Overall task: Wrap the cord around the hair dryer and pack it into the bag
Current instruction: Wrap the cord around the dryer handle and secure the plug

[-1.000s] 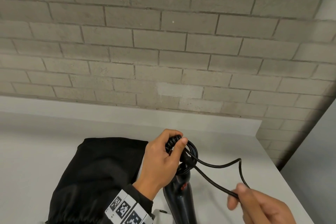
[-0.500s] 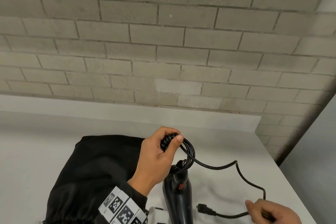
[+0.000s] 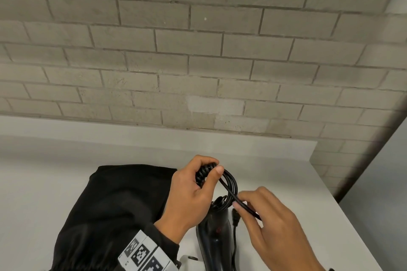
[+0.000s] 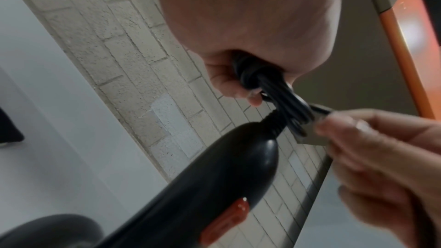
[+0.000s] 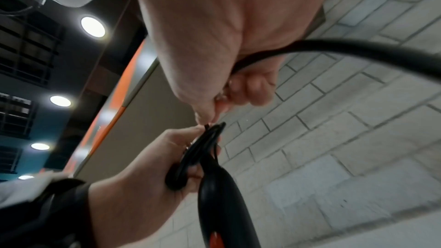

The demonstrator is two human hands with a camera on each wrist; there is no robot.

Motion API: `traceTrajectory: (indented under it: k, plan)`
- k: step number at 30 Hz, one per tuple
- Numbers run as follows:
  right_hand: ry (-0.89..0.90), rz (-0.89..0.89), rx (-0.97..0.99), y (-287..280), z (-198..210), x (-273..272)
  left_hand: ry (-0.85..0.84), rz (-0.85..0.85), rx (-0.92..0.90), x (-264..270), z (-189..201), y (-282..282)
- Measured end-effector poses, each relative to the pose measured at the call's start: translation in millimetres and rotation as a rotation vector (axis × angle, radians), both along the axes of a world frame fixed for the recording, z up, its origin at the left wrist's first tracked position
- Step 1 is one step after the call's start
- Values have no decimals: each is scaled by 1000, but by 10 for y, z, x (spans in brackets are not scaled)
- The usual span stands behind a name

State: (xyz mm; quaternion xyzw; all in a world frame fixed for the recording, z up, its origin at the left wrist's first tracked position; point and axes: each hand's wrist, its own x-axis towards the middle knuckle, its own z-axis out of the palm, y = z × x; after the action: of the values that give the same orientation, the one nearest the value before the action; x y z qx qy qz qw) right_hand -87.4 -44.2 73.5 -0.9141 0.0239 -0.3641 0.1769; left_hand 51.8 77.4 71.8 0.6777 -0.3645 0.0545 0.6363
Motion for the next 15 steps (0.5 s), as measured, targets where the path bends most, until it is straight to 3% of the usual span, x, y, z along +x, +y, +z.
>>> traceTrajectory:
  k: [5,9,15]
  plan:
    - [-40,132,-103,-93,343,121,-48,-29,-14,6,7,-1]
    - [-53,197,91,-226,508,302,117,-190,-172,20,-14,20]
    - [-45,274,423,-221,538,558,147,-315,-216,96,-11,27]
